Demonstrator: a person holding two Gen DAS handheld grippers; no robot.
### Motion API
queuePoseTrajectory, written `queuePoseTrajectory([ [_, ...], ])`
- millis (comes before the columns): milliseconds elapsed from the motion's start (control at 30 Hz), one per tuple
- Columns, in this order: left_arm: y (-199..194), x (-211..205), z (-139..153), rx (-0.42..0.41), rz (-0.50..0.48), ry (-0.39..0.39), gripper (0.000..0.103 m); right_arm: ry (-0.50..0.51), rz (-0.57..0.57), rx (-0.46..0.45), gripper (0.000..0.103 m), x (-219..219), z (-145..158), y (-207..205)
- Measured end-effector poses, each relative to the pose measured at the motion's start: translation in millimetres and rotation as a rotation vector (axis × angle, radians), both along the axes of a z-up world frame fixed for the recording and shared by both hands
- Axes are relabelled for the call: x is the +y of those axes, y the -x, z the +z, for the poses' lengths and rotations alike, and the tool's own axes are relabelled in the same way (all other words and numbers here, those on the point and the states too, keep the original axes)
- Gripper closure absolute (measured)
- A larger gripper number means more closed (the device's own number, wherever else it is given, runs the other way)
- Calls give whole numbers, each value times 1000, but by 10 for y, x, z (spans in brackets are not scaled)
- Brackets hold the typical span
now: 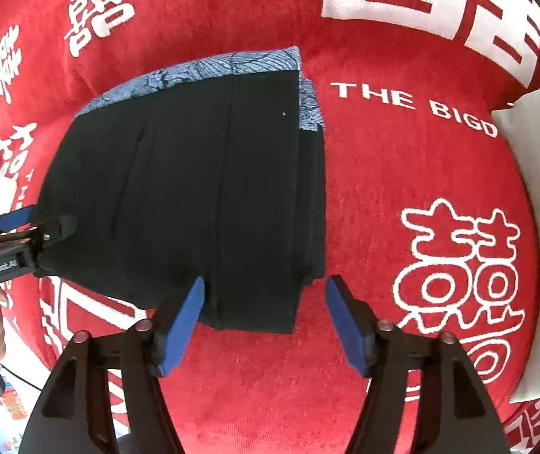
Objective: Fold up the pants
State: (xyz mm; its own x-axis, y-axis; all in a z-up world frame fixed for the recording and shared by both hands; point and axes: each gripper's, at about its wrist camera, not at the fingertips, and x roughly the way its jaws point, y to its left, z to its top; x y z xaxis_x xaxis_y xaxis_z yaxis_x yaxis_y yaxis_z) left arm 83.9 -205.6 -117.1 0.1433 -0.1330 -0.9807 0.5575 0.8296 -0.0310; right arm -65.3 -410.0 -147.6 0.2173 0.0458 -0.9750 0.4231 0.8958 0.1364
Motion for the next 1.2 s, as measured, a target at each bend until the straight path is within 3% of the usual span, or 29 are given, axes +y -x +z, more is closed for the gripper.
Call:
queuePoseTrajectory([
  [233,-43,18,-39,8,4,4,5,0,2,14,27,15,-3,-18],
  [700,-179,58,-16,51,-4,38,4,-95,28,25,24,-32,-7,95],
  [800,-299,100,108,46,-28,95,4,-161,-2,-19,24,-201,39,124],
  [900,-553,141,151,114,-56,182,4,-257,-59,-83,24,-494,57,80],
  [1200,-1134,279,-226,339,-73,286,4,-582,-145,-176,24,-1188,-369,-81],
])
